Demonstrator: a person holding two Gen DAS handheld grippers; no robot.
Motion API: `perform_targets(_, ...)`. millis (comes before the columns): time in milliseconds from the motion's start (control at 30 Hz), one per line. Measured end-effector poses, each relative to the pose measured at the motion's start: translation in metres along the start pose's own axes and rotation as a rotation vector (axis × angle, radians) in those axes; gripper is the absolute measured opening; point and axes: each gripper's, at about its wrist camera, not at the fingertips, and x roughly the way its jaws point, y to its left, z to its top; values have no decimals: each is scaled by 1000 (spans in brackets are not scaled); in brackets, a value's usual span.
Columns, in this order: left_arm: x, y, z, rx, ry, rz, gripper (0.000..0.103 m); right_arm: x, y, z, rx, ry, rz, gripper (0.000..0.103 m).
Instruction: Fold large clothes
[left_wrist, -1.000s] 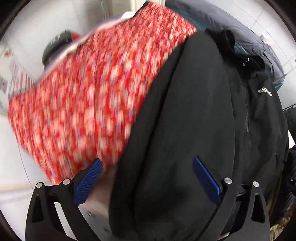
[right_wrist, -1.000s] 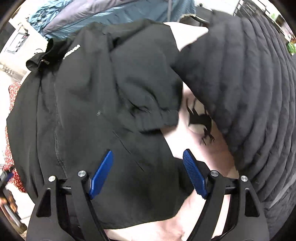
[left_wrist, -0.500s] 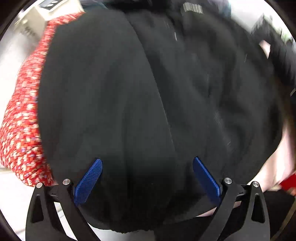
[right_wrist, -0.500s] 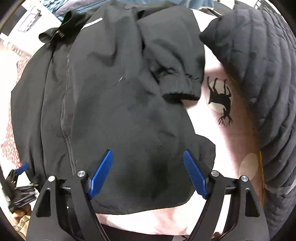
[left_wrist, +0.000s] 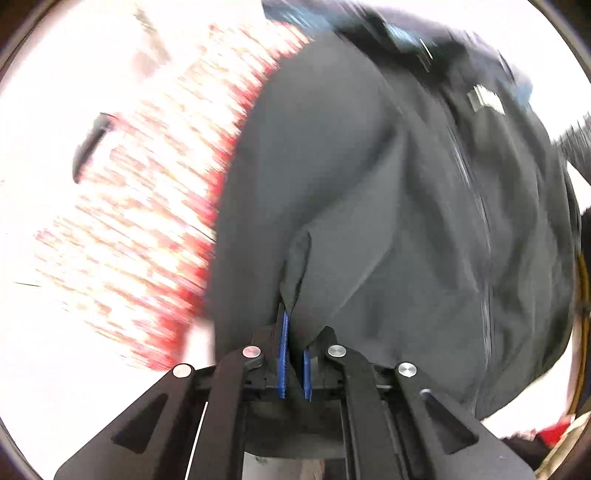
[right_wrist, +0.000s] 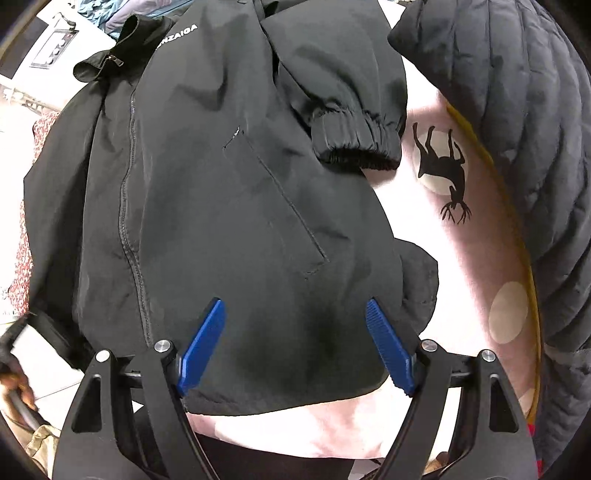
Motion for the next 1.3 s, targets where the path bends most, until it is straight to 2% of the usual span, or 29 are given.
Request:
perform_targets(167,-58,100,69,-169,-187,93,6,-1,0,5,2,-7,-14,78)
perform_targets(267,-66,156,105,-256,-247,226,6,-4,-2,8,11,-17,-30,78)
perform_targets(367,-46,191,134,-347,-224,303,9,-10,-9,12,31,-38,-51,78)
perform_targets(433,-20,216,149,-425,-150,286,12,-14,-15,16,50,-55,-74,78)
perform_targets(467,-12,225,154,-464,-136,265,20,-15,-17,19,57,-59,-84,78)
perform_targets(500,-3,230,156,-496,-124,268,50,-16,-18,21,64,-64,-95,78)
perform_targets(533,4,227,161,-511,-118,301,84,-17,-21,24,73,-69,-106,78)
perform_targets(567,7,227,163,-521,-122,353,95,-18,-23,27,84,-77,-114,78)
perform_targets(633,8,223,155,-540,-144,378,97,-21,-29,34,113,-94,-118,78)
perform_targets(767,-3,223,140,-559,-150,307,97,-21,-32,49,138,-122,-139,78)
perform_targets(867,-16,215,123,-519,-183,315,97,-16,-23,64,88,-132,-189,78)
perform_targets(967,-22,194,107,-482,-204,291,97,-6,-10,79,10,-143,-253,76)
perform_targets(1067,-20,174,91,-448,-181,283,97,12,5,92,-90,-134,-329,62)
perform_targets(1133,-14,163,78,-458,-150,230,97,30,16,100,-170,-110,-382,53)
perform_targets(1200,-4,150,64,-452,-100,175,97,42,26,103,-243,-91,-424,28)
perform_targets(1300,7,127,43,-435,-51,161,97,43,50,99,-379,-118,-504,18)
